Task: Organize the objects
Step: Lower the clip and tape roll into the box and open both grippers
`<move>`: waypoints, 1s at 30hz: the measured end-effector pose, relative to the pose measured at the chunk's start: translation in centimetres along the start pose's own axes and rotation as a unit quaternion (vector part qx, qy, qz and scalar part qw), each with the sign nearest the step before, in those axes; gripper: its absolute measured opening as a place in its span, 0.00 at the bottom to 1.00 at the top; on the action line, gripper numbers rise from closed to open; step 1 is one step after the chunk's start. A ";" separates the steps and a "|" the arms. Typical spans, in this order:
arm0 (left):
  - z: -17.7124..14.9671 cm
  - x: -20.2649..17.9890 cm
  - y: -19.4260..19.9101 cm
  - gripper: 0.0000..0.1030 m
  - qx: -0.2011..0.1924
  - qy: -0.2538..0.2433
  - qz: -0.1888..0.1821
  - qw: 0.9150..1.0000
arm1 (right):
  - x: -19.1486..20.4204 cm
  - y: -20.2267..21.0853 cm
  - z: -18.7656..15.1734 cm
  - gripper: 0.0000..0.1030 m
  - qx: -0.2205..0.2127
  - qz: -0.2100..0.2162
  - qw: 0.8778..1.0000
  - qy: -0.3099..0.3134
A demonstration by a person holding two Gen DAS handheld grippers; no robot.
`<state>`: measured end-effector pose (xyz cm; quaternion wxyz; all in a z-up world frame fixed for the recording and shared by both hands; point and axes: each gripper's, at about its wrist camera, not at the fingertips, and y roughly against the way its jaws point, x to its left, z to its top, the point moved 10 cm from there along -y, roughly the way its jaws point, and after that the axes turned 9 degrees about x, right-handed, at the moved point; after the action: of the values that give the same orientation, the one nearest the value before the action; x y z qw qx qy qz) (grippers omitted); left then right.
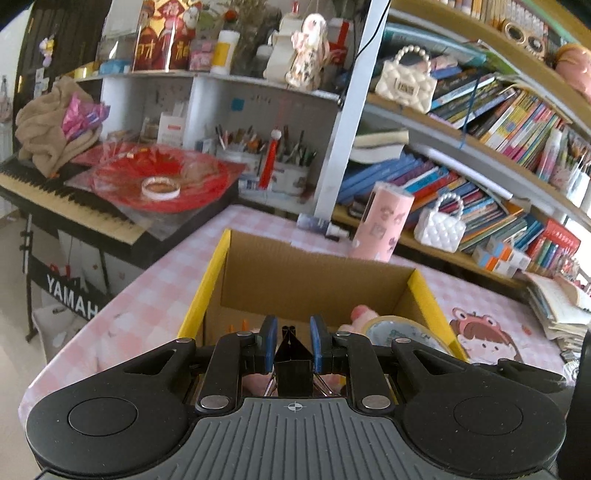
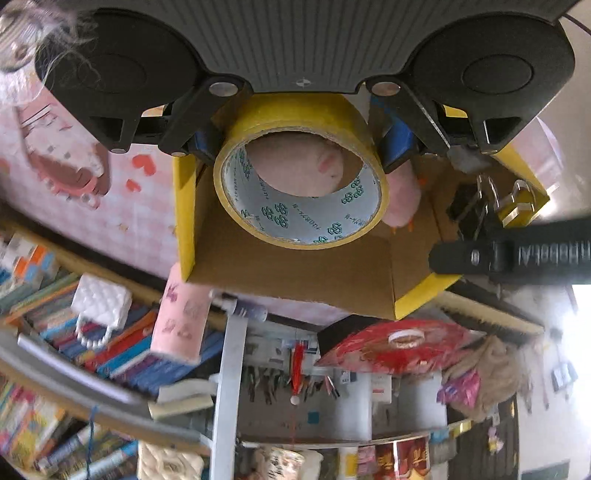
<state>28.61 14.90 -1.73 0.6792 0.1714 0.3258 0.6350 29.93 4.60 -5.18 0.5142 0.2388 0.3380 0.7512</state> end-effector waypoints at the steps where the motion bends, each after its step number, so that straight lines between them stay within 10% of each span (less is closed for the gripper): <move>1: -0.1 0.0 -0.2 0.17 0.003 0.002 0.002 1.000 | 0.1 -0.1 0.0 0.82 0.003 0.005 1.000 0.002; 18: -1.7 -1.9 -2.4 0.22 0.022 -0.020 0.020 0.999 | -2.2 6.8 -0.9 0.85 -0.096 -0.007 0.995 0.019; 23: -1.7 -3.9 -0.2 0.68 -0.013 -0.049 0.003 0.999 | -3.9 10.2 -2.4 0.85 -0.123 -0.034 0.992 -0.004; 30: -2.7 -8.3 7.0 0.92 -0.080 -0.112 -0.007 0.990 | -7.0 14.6 -6.1 0.86 -0.122 -0.078 0.988 -0.059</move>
<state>21.72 7.24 2.74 0.7275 0.1843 0.1970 0.6309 19.20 -7.06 1.72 0.6155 0.1914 0.2301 0.7291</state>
